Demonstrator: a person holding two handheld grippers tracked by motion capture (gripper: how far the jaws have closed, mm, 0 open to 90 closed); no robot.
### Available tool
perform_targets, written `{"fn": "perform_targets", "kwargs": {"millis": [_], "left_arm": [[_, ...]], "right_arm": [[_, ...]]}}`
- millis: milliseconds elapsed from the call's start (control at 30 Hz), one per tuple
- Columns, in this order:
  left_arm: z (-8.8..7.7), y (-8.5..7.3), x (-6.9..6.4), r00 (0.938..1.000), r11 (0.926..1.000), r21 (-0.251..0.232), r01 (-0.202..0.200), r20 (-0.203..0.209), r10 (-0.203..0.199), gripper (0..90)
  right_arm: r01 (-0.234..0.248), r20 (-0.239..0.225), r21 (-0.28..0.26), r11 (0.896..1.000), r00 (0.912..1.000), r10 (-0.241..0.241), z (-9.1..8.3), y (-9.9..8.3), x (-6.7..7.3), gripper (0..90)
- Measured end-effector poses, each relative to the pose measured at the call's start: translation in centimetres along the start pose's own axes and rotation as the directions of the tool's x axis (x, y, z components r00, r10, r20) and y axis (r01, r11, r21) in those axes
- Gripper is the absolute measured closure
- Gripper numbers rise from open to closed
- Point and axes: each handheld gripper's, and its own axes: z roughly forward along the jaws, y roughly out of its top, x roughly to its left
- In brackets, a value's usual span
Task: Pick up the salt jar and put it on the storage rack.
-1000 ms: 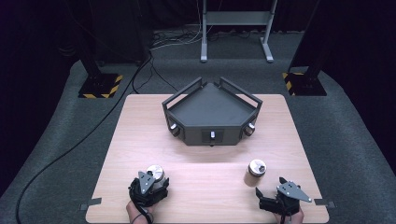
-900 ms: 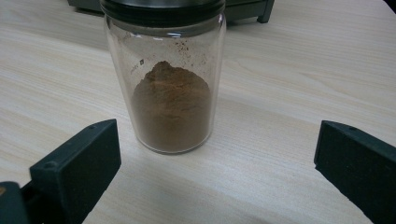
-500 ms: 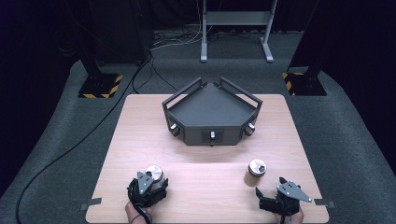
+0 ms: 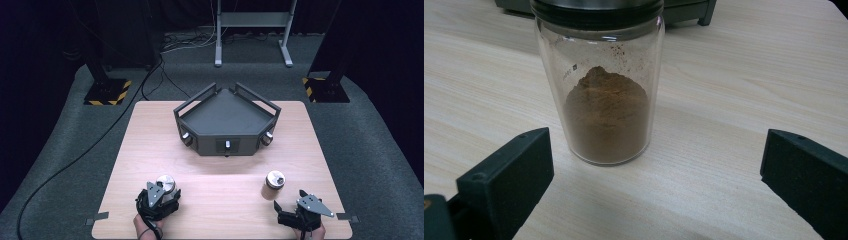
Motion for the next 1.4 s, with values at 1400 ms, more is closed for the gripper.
{"fn": "perform_targets", "kwargs": {"millis": [1400], "left_arm": [[3.0,5.9,-1.1,0.9893,0.9937,-0.056,-0.097,0.104,0.103,31.5]], "right_arm": [[0.002,0.010,-0.011,1.000,0.9999,-0.002,-0.1,-0.2,0.2,0.0]]}}
